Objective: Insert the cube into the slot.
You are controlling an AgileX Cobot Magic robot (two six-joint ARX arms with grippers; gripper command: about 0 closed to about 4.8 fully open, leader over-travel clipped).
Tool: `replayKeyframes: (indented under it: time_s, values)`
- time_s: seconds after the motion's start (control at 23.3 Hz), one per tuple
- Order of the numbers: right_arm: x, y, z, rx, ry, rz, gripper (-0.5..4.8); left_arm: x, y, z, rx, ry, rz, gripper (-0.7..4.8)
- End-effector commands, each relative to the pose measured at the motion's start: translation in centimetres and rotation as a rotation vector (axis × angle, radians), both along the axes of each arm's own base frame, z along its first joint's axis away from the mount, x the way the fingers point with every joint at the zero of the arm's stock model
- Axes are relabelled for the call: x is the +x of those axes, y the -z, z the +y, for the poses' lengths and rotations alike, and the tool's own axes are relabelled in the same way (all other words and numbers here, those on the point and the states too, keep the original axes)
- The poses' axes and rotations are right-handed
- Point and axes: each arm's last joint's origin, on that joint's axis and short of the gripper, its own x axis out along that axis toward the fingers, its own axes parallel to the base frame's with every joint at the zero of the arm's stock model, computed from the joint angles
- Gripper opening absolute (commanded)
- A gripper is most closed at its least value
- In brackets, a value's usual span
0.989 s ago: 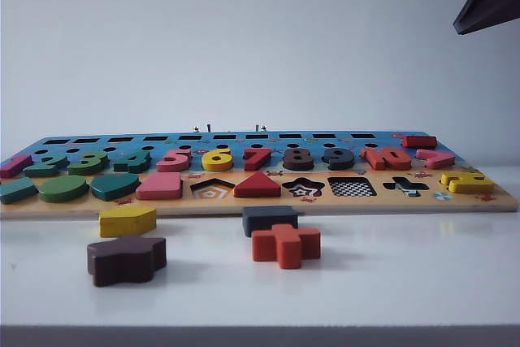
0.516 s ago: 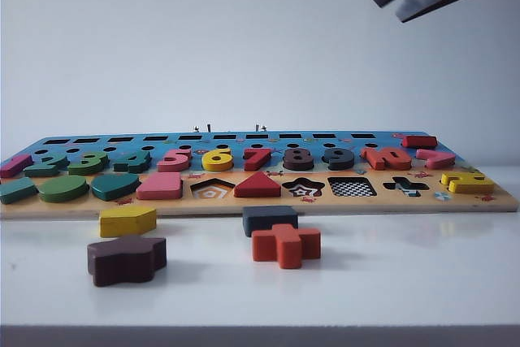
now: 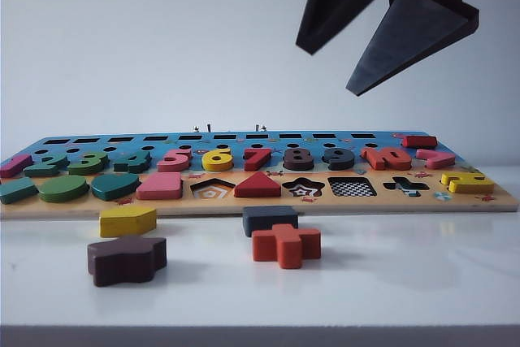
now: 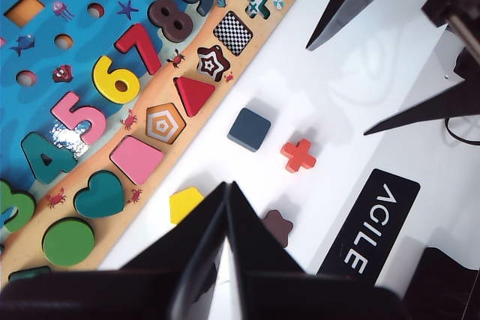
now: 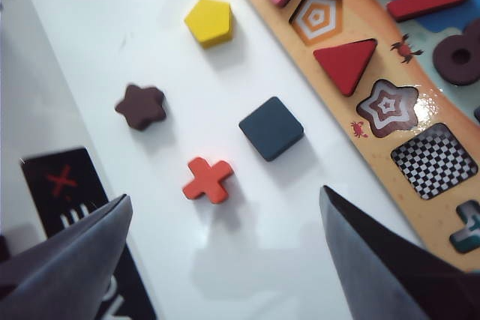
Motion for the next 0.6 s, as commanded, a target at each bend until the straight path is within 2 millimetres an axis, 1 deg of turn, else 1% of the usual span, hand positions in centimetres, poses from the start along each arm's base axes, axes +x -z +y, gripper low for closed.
replayKeyframes:
  time_s: [0.04, 0.13, 0.21, 0.43, 0.6]
  values:
    - [-0.1, 0.3, 0.7, -0.091, -0.255, -0.189, 4.74, 0.0, -0.2, 0.0, -0.011, 0.005, -0.009, 0.17]
    - [-0.1, 0.4, 1.0, -0.117, -0.355, -0.26, 4.61, 0.0, -0.2, 0.0, -0.011, 0.004, -0.009, 0.17]
    - [0.1, 0.4, 1.3, -0.12, -0.413, -0.314, 4.43, 0.0, -0.2, 0.0, -0.011, 0.004, -0.009, 0.17]
    - [0.6, 0.8, 2.0, -0.117, -0.431, -0.341, 4.05, 0.0, -0.2, 0.0, -0.013, 0.004, -0.011, 0.17]
    - [1.2, 1.9, 2.7, -0.146, -0.438, -0.307, 3.62, 0.1, -0.2, -0.1, -0.015, 0.004, -0.014, 0.17]
